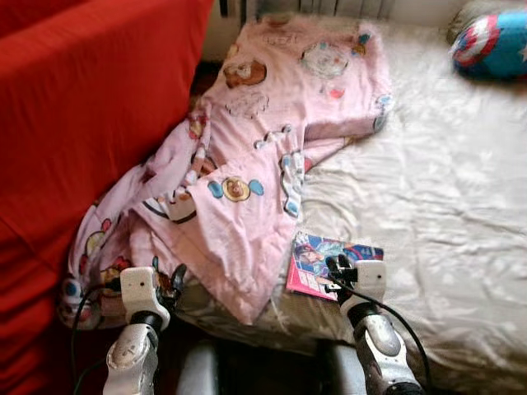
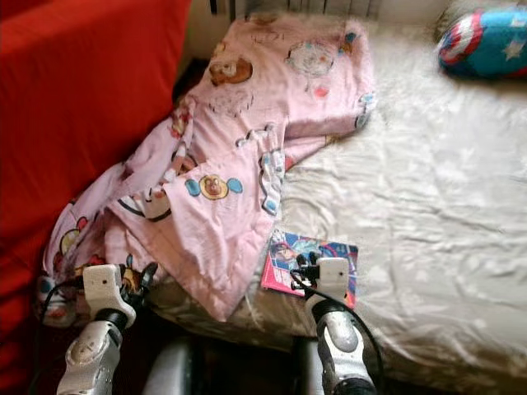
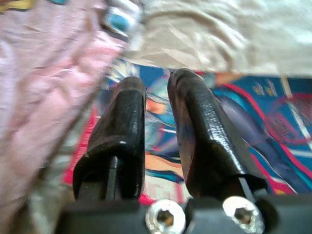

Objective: Clean up the room

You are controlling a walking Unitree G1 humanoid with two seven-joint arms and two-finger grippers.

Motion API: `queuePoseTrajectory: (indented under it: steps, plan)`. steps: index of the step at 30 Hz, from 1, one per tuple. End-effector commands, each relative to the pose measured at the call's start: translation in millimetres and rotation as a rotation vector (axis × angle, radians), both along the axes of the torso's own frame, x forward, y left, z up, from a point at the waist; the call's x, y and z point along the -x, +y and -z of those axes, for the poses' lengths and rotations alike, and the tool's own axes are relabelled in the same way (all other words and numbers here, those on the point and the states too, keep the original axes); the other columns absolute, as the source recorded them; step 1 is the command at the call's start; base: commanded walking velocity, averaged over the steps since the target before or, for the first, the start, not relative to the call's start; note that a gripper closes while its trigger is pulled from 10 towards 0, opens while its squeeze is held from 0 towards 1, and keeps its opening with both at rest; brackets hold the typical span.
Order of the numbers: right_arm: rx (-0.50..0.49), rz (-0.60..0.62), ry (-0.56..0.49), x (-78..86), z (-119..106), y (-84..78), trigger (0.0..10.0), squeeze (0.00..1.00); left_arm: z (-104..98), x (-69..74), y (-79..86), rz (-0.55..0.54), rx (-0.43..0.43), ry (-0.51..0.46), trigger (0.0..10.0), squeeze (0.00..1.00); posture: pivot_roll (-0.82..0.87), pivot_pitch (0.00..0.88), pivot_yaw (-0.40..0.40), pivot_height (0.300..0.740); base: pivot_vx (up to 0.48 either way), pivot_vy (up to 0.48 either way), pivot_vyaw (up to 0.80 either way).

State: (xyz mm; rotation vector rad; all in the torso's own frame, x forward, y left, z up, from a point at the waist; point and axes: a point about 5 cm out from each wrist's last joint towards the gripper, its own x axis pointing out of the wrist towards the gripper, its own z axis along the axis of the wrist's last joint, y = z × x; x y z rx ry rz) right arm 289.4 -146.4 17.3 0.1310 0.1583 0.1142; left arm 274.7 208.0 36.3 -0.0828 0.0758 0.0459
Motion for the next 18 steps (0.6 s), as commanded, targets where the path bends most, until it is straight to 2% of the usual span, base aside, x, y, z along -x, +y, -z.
queuePoseTrajectory:
  steps: [1,4,7,12,18]
  plan:
    - [-0.001,0.040,0.041,10.5,11,-7.0,10.0,0.00,8,6.3,-3.0,0.009,0.011,0.036,10.0,0.00,0.01,0.197,0.023,0.601,0.000,0.000,0.00]
    - [0.008,0.056,0.043,11.1,11,-8.6,10.0,0.00,9,7.8,-2.7,0.012,0.009,0.039,10.0,0.00,0.01,0.207,0.028,0.601,0.000,0.000,0.00]
    - [0.033,0.080,0.092,12.8,17,-10.8,10.0,0.00,9,9.6,-1.9,0.016,0.006,0.042,10.0,0.00,0.01,0.214,0.032,0.591,0.000,0.000,0.00]
    - [0.027,0.088,0.073,13.8,16,-13.1,10.0,0.00,9,10.3,-2.3,0.021,0.003,0.044,10.0,0.00,0.01,0.225,0.039,0.566,0.000,0.000,0.00]
    - [0.027,0.125,0.075,11.8,14,-18.1,10.0,0.00,9,11.7,-1.9,0.027,-0.005,0.047,10.0,0.00,0.02,0.236,0.043,0.566,0.000,0.000,0.00]
